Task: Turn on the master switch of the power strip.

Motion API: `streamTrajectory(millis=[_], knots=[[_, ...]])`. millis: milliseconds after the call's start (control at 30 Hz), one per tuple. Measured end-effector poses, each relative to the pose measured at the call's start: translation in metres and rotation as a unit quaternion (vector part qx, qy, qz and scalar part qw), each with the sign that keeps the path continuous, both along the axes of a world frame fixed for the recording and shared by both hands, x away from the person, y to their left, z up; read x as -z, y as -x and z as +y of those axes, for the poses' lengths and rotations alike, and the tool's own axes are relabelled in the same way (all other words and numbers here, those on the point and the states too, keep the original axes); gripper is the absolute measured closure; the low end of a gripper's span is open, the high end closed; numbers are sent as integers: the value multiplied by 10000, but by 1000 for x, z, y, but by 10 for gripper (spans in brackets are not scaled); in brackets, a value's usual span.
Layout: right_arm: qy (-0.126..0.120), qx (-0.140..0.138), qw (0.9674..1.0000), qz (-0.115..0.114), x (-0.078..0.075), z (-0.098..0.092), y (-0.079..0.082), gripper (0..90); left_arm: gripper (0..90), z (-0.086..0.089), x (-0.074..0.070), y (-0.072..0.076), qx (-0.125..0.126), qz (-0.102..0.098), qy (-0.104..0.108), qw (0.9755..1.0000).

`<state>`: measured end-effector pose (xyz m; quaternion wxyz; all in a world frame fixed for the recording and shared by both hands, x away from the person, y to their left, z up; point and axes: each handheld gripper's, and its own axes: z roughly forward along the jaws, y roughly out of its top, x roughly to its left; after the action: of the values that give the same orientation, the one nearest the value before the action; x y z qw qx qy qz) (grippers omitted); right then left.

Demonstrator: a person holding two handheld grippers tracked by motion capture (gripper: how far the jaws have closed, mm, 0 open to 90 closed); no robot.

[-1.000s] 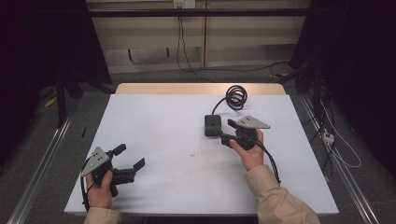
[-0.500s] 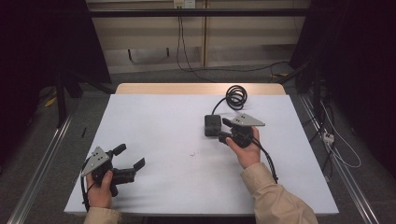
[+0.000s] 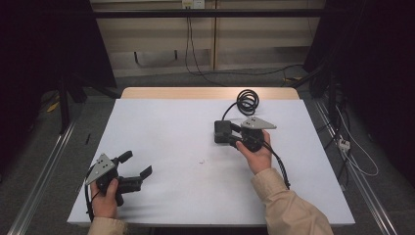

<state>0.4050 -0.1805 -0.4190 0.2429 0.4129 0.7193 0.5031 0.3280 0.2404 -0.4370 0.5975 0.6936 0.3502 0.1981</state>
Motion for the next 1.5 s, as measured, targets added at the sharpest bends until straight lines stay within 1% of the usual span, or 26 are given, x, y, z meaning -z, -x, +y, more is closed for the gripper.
streamTrajectory(millis=[67, 133, 233, 367, 567, 767, 833, 1100, 1267, 1500], knots=[[9, -13, 10000, -7, 0, 0, -1, 600, 30, 0, 0, 0, -2, -3, 5, 10000], [-26, -29, 10000, 52, 0, 0, -1, 616, 30, 0, 0, 0, -1, -4, 3, 10000], [-13, -75, 9999, 78, -1, 1, -3, 637, 30, 0, 0, 0, 1, -6, -4, 10000], [-27, -91, 9999, 75, -2, 2, -4, 651, 30, 0, -1, 0, 1, -8, 5, 10000], [6, -77, 9999, 100, 0, 0, -6, 672, 30, 0, 0, 0, 10, -11, -7, 10000], [-33, -34, 9999, 120, 1, -3, -9, 688, 30, 0, 0, 0, 10, -8, -8, 10000], [-57, -26, 9999, 148, 1, -4, -10, 707, 30, 0, 0, 0, 13, -8, -13, 10000], [-63, -11, 9997, 218, 3, -4, -11, 742, 30, 0, 0, 0, 1, 4, 2, 10000], [-108, -37, 9995, 279, 1, -4, -14, 773, 30, 0, 0, 0, 4, -4, 2, 10000], [-100, -82, 9994, 309, -1, -1, -17, 794, 30, 0, 0, 0, 0, -9, 7, 10000]])
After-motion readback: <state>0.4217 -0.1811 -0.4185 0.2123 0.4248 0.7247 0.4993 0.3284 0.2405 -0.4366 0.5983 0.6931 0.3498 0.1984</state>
